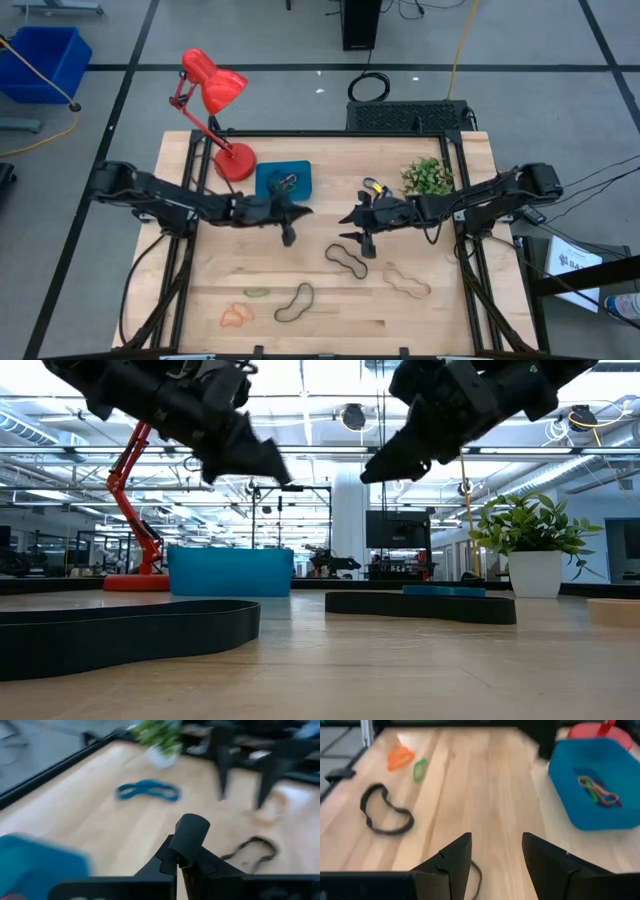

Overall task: Pick and place rubber bands into bin
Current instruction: Put the black rubber band into the blue bin

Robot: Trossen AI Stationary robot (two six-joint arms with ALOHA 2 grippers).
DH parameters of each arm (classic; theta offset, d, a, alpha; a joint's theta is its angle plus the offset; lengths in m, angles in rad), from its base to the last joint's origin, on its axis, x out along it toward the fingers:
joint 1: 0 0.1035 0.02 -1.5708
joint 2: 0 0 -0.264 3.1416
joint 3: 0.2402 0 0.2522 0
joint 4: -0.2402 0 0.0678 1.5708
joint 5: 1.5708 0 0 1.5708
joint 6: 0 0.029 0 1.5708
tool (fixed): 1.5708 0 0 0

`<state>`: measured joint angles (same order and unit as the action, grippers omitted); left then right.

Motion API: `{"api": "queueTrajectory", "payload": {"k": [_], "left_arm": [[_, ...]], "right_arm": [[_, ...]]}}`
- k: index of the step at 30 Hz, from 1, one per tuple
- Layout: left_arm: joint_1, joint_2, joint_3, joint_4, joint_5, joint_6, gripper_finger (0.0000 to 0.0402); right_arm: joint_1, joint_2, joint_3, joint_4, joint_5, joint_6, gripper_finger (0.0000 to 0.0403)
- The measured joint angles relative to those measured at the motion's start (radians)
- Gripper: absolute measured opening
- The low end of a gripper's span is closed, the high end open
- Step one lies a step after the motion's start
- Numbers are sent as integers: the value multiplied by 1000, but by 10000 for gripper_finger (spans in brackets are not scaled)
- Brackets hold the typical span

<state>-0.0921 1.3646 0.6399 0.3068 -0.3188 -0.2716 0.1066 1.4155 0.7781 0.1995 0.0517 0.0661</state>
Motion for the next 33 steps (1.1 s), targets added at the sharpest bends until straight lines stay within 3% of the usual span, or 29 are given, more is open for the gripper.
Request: {"api": "queueTrajectory", "payload": {"k": [4,12,18,26,33], "left_arm": [[82,-69,0,-210,-64,-22,8],[244,-41,-1,-444,-28,-123,17],[309,-17,-2,-441,-27,-88,8],[339,7,-1,-440,-22,-95,65],[339,6,-1,-435,-21,-95,81]], "right_arm": [[-3,0,-33,19,2,0,171],[-40,0,-119,155,3,0,171],[-67,0,-162,224,3,1,170],[-84,0,-173,223,3,23,169],[-84,0,-173,223,3,23,169]]}}
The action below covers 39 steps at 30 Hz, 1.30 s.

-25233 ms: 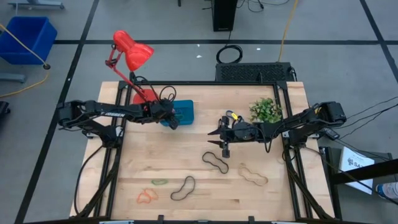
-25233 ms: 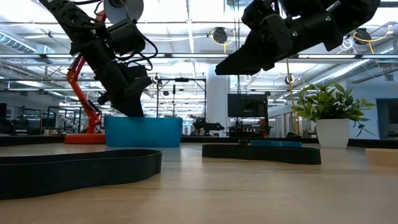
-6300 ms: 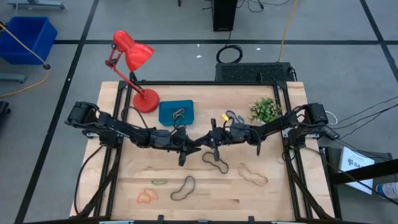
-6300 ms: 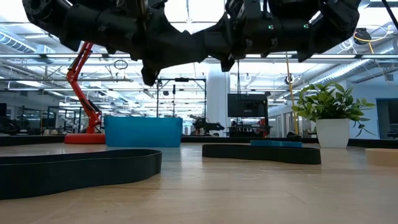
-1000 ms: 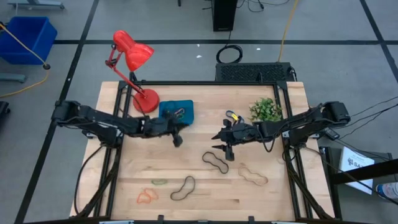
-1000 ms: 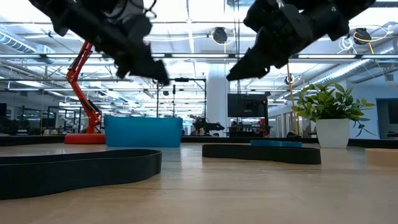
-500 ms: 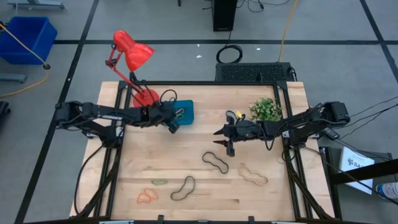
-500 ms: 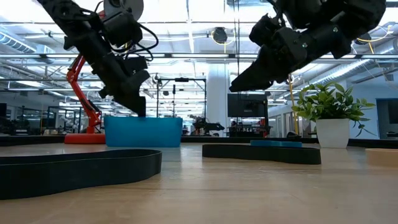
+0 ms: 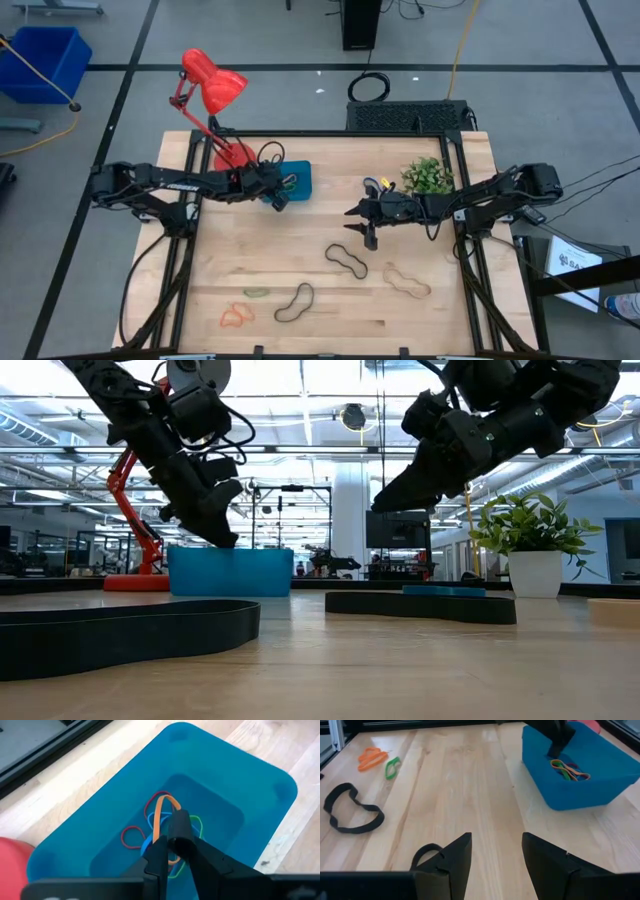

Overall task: Pick and place rubber bands into bin
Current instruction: Put the black rubber band into the blue bin, then put the blue rubber band into the blue bin

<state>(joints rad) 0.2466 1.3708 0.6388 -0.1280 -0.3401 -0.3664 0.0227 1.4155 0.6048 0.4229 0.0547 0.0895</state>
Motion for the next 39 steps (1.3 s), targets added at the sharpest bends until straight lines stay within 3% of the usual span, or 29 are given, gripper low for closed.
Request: {"api": "queueTrajectory", "payload": {"k": [20,31,39], "left_arm": [[0,0,0,16,1,-32,81],[0,-2,0,22,9,-9,184],[-69,-64,0,148,58,64,209]], "right_arm": [[0,0,0,-8,0,29,173],[0,0,0,-8,-3,30,173],[5,0,0,-9,-3,30,170]]}}
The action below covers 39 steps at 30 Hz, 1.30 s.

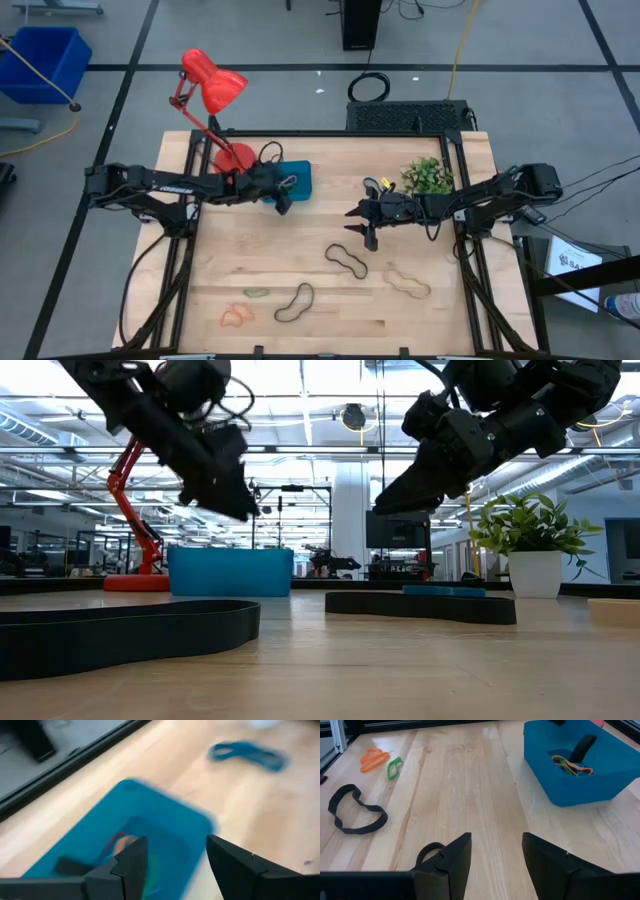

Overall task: Pick and place rubber bands into bin
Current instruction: Put the blue rubber band into the blue bin

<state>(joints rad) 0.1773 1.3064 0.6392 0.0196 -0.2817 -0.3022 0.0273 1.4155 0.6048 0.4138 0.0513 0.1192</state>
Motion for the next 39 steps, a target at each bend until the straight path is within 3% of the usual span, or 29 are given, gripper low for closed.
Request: {"api": "queueTrajectory", "payload": {"k": [4,10,18,22,29,39], "left_arm": [[-91,-43,0,29,-9,35,209],[-235,-164,0,-8,-189,39,209],[-394,-304,0,-9,-218,71,209],[-424,-315,0,-9,-220,73,209],[-426,-311,0,-10,-219,84,209],[-426,-311,0,-17,-219,91,209]], "right_arm": [[0,0,0,-21,6,0,166],[-9,0,0,-132,135,52,160],[-65,0,8,-413,132,214,160],[-94,0,8,-513,132,253,160],[-118,0,9,-587,132,159,160],[-102,0,9,-598,132,73,160]]}}
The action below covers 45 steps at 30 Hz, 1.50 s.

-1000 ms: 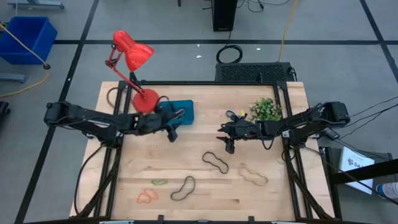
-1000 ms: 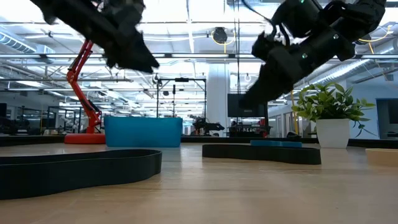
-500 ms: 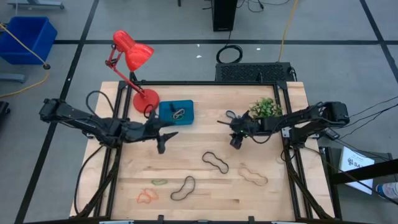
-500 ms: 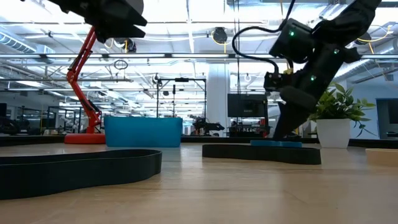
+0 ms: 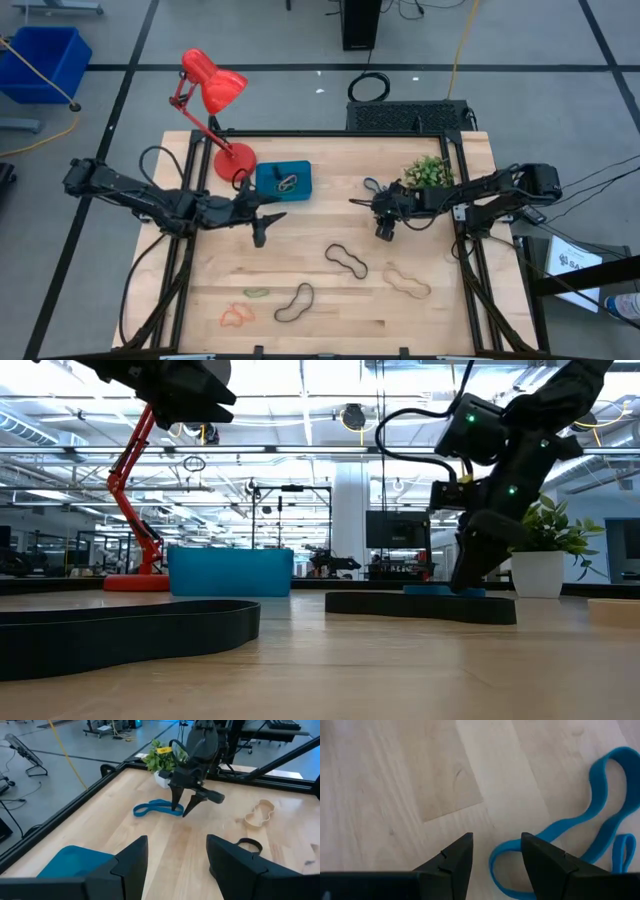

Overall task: Pick and place rubber bands into bin
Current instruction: Put the blue rubber band into the blue bin

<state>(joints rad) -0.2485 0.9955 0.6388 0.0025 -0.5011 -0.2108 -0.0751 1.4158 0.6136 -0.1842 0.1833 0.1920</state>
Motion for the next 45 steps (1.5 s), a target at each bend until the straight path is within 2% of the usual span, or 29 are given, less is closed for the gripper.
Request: {"api": "queueTrajectory", "payload": {"k": [9,18,32,38,45], "left_arm": [[0,0,0,-2,0,18,209],[2,0,0,-10,0,19,209],[2,0,0,-10,1,22,209],[2,0,0,-16,1,22,209],[2,0,0,-24,1,22,209]], "right_arm": [[43,-36,0,-4,109,-84,160],[51,-103,-2,-107,105,17,160],[51,-103,-89,-69,100,92,157],[51,-103,-98,-67,49,96,122],[50,-103,-98,-66,51,94,50]]}}
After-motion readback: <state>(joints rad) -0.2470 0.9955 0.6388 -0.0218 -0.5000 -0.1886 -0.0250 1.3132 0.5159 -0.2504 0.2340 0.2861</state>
